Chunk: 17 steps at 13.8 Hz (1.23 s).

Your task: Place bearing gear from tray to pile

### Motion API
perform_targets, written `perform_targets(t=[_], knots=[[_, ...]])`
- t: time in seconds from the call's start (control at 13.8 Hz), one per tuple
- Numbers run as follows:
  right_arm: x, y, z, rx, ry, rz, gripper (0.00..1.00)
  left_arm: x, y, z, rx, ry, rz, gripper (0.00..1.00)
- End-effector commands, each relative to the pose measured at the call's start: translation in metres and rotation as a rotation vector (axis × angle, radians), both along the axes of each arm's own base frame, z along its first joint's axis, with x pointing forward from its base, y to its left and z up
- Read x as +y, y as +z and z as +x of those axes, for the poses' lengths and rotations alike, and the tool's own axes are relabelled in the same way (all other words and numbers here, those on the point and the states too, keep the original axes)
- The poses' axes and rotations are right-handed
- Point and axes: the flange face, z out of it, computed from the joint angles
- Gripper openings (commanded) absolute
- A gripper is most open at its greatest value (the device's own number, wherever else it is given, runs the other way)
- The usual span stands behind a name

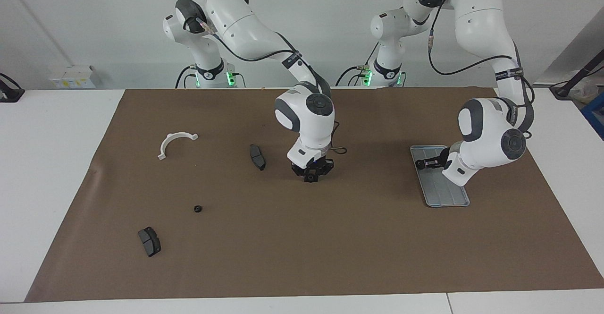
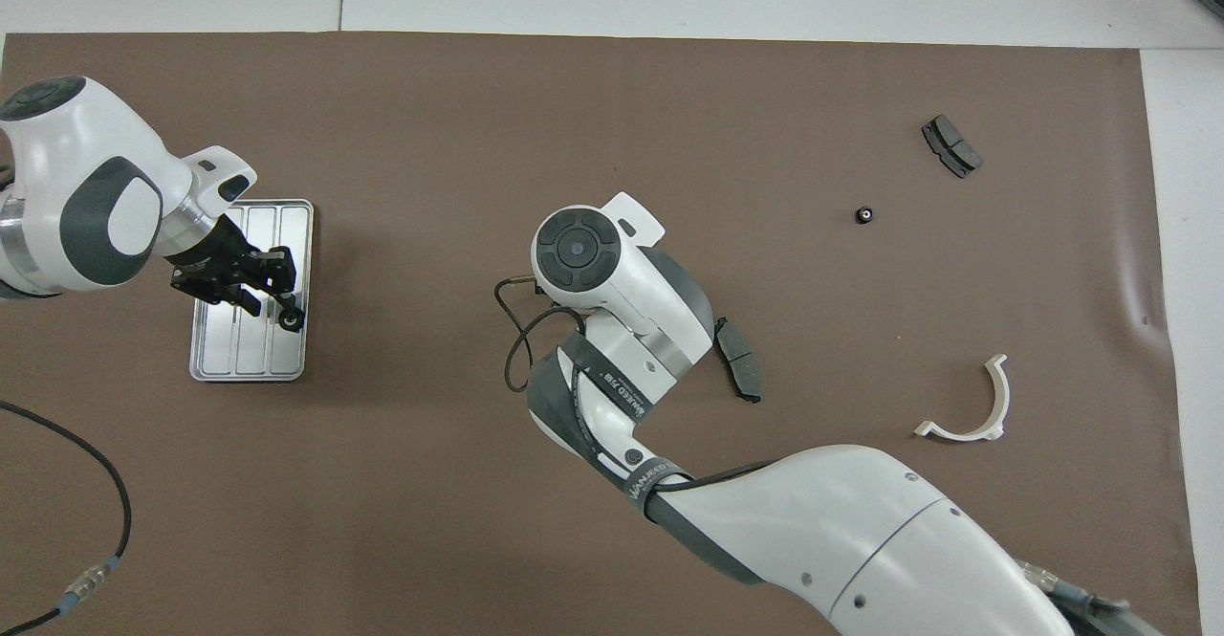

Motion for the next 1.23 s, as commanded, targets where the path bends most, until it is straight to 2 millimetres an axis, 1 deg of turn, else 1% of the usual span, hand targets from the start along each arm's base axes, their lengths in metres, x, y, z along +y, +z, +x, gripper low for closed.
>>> perform_targets(t=[0.0, 0.07, 0.14, 0.22, 0.29, 0.36, 0.43, 0.51, 0.58, 0.65, 0.8, 0.94, 1.01, 1.16], knots=[[-0.006, 0.012, -0.001, -0.021, -0.031, -0.006, 0.0, 0.005, -0.005, -0.002, 0.005, 0.015, 0.011, 0.47], [-0.013, 0.024, 0.004, -0.037, -0.033, 0.001, 0.0, 0.007, -0.006, -0.003, 0.012, 0.041, 0.02, 0.49], [-0.025, 0.035, 0.012, -0.051, -0.05, 0.007, 0.0, 0.008, -0.006, -0.003, 0.017, 0.081, 0.035, 0.52], [-0.042, 0.048, 0.021, -0.066, -0.073, 0.014, 0.0, 0.007, -0.006, -0.003, 0.021, 0.124, 0.053, 0.54], [-0.052, 0.058, 0.023, -0.077, -0.084, 0.016, 0.0, 0.006, -0.006, -0.003, 0.025, 0.17, 0.073, 0.56], [-0.067, 0.072, 0.024, -0.091, -0.088, 0.019, 0.0, 0.003, -0.005, -0.003, 0.028, 0.218, 0.094, 0.56], [-0.094, 0.082, 0.028, -0.096, -0.101, 0.011, 0.0, 0.001, -0.005, -0.003, 0.033, 0.261, 0.115, 0.57], [-0.115, 0.088, 0.025, -0.091, -0.093, 0.001, 0.0, -0.001, -0.006, -0.004, 0.039, 0.3, 0.132, 0.57], [-0.142, 0.09, 0.025, -0.083, -0.083, -0.011, 0.0, -0.002, -0.005, -0.003, 0.04, 0.329, 0.143, 0.57], [-0.163, 0.092, 0.025, -0.076, -0.069, -0.023, 0.0, -0.003, -0.005, -0.004, 0.044, 0.359, 0.158, 0.57], [-0.197, 0.094, 0.022, -0.063, -0.057, -0.042, 0.0, -0.006, -0.008, -0.006, 0.05, 0.412, 0.183, 0.57], [-0.235, 0.091, 0.022, -0.041, -0.011, -0.064, 0.0, -0.01, -0.013, -0.008, 0.064, 0.467, 0.209, 0.57], [-0.254, 0.089, 0.023, -0.029, 0.002, -0.071, 0.0, -0.014, -0.017, -0.01, 0.071, 0.484, 0.22, 0.57], [-0.296, 0.083, 0.024, -0.003, 0.034, -0.061, 0.0, -0.017, -0.024, -0.014, 0.079, 0.524, 0.24, 0.57]])
